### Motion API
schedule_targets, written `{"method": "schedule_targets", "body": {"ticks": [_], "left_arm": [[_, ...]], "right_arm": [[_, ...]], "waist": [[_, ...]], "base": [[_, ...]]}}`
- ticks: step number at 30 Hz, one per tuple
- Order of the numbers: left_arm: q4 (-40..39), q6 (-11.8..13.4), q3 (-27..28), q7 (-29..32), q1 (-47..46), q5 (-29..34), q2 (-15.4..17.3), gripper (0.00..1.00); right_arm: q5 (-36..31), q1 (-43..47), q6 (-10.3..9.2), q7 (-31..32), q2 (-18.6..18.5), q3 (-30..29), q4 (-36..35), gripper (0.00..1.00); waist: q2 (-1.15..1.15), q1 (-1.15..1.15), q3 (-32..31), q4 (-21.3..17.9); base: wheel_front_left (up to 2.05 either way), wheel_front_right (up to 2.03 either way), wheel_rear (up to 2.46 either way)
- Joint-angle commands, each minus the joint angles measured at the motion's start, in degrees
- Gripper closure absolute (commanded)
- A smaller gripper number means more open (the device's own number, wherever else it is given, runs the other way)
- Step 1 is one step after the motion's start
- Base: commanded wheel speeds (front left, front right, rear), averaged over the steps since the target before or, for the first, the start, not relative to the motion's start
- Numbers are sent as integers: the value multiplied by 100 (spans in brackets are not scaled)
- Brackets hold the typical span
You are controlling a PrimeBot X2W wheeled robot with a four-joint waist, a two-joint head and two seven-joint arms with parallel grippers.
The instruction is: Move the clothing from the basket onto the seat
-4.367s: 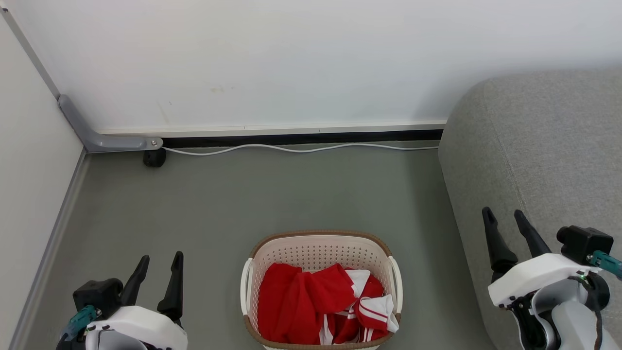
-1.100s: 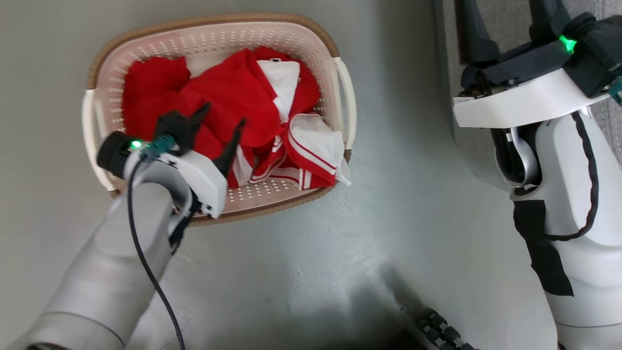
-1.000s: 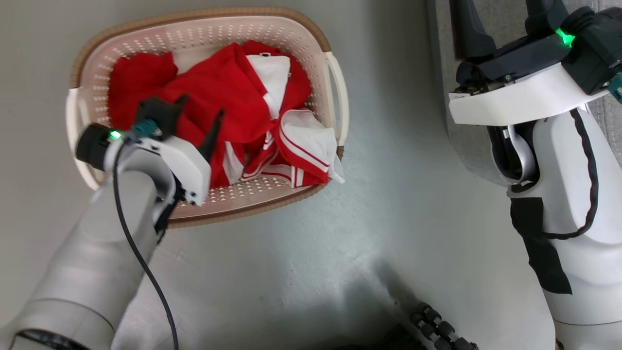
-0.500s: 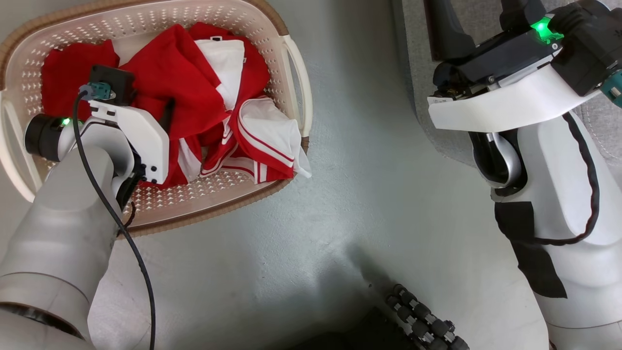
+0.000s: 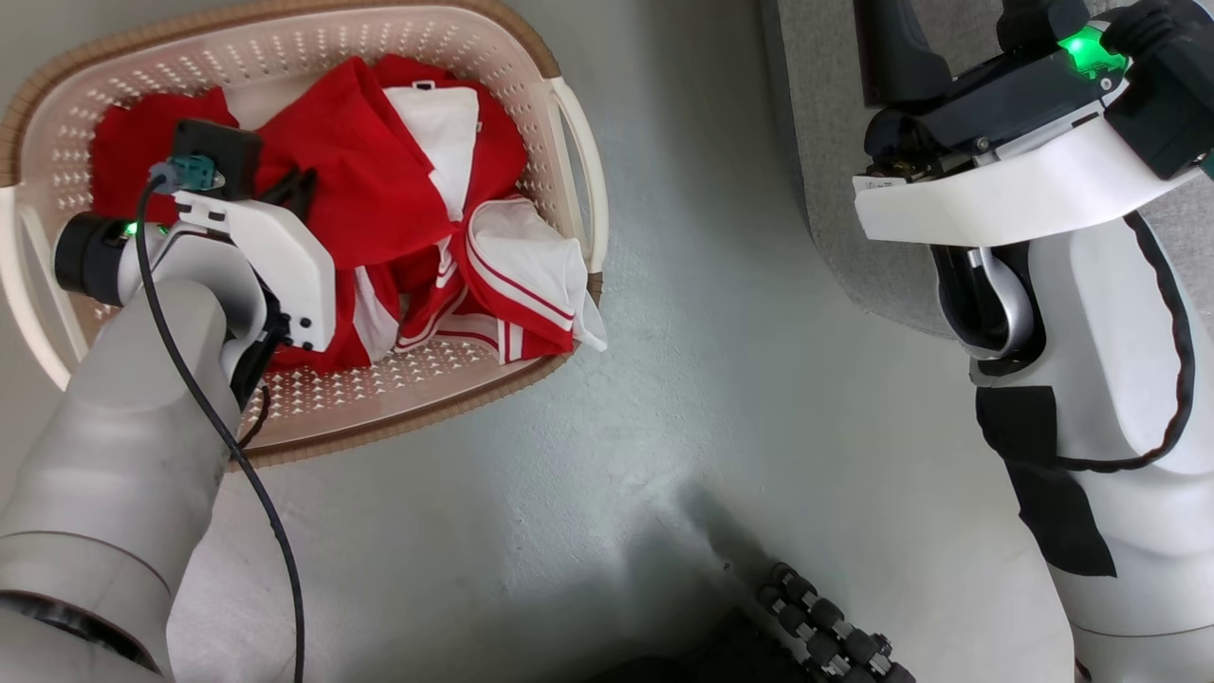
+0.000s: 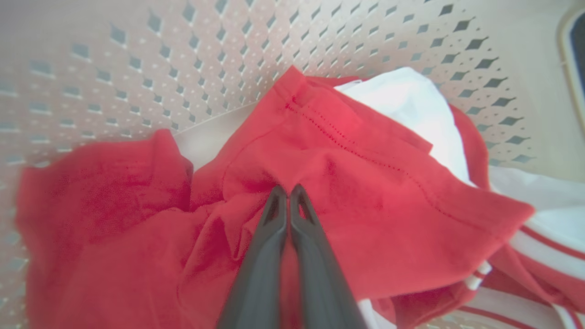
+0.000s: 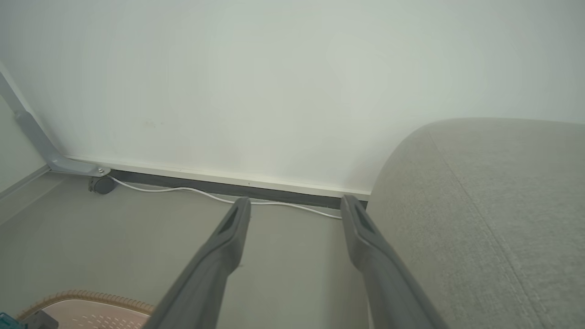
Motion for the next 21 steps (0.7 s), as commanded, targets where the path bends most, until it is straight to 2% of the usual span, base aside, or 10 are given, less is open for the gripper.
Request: {"method": "schedule_targets", "body": {"ticks": [1, 12, 21], "left_arm": [[-119, -3, 24, -123, 115, -81, 70, 100], [-542, -3, -526, -855, 768, -601, -126, 100], [-1001, -3, -709, -1057, 1206, -830, -278, 100]], "right_arm": [[-40, 163, 40, -35, 33, -17, -85, 0], [-276, 579, 40, -35, 33, -238, 380, 0], [-439, 1159, 40, -35, -177, -431, 839, 0]], "waist": [[0, 0, -121, 68], [0, 0, -1187, 422], [0, 0, -2265, 860]], "base": [[0, 0, 0], [0, 0, 0], [0, 0, 0]]}}
